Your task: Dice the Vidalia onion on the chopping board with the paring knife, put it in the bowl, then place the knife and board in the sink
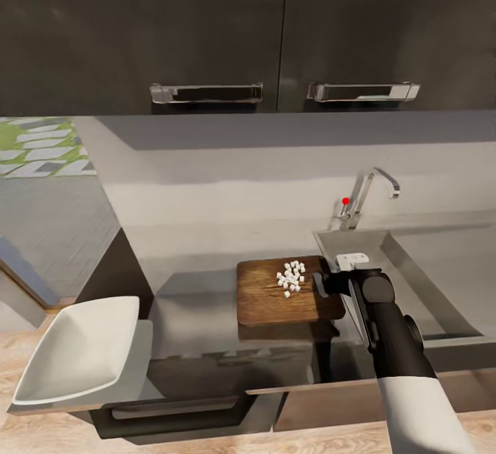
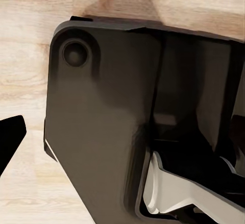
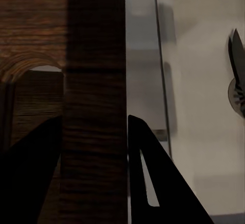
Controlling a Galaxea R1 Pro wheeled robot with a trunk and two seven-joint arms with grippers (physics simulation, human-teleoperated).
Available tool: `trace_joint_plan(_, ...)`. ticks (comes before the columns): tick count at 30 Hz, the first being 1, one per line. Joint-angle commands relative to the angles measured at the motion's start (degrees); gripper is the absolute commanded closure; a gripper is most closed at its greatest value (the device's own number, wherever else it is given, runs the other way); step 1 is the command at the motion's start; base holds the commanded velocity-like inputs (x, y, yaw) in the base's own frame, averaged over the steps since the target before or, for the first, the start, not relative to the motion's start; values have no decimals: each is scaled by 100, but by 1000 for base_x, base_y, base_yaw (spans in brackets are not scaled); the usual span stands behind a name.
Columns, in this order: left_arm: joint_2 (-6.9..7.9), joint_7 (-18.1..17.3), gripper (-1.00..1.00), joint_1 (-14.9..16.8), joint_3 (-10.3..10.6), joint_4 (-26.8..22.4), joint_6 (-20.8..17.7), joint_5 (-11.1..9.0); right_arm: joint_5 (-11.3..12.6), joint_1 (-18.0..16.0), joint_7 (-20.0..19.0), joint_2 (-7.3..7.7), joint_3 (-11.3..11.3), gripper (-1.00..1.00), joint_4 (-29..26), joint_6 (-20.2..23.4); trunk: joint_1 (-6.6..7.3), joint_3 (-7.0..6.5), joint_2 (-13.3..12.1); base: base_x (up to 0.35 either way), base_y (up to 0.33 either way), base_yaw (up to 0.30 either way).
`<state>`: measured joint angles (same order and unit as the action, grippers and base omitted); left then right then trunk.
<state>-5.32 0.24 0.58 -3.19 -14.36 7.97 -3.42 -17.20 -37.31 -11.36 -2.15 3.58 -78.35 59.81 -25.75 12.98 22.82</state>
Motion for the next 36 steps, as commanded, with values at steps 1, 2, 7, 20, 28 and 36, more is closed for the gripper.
trace_joint_plan(1, -4, -6, -100, 3, -23, 3, 17, -36, -56, -5, -59, -5, 11, 100, -5, 19, -3, 1, 10, 0, 0, 0)
trace_joint_plan(2, -4, -6, -100, 3, -23, 3, 15, -36, -54, -5, -61, -5, 13, 100, -7, 19, -3, -8, 10, 0, 0, 0)
trace_joint_plan(7, -4, -6, -100, 3, -23, 3, 19, -36, -48, -6, -65, -5, 16, 100, -13, 19, -3, -54, 10, 0, 0, 0)
trace_joint_plan(20, -4, -6, -100, 3, -23, 3, 13, -36, -38, -6, -68, -5, -82, 100, -26, 19, -3, -174, 10, 0, 0, 0)
trace_joint_plan(28, -4, -6, -100, 3, -23, 3, 15, -36, -38, -8, -71, -5, -85, 100, -39, 19, -3, -248, 10, 0, 0, 0)
trace_joint_plan(36, -4, -6, -100, 3, -23, 3, 18, -36, -38, -12, -76, -5, -85, 100, -48, 19, -3, -322, 10, 0, 0, 0)
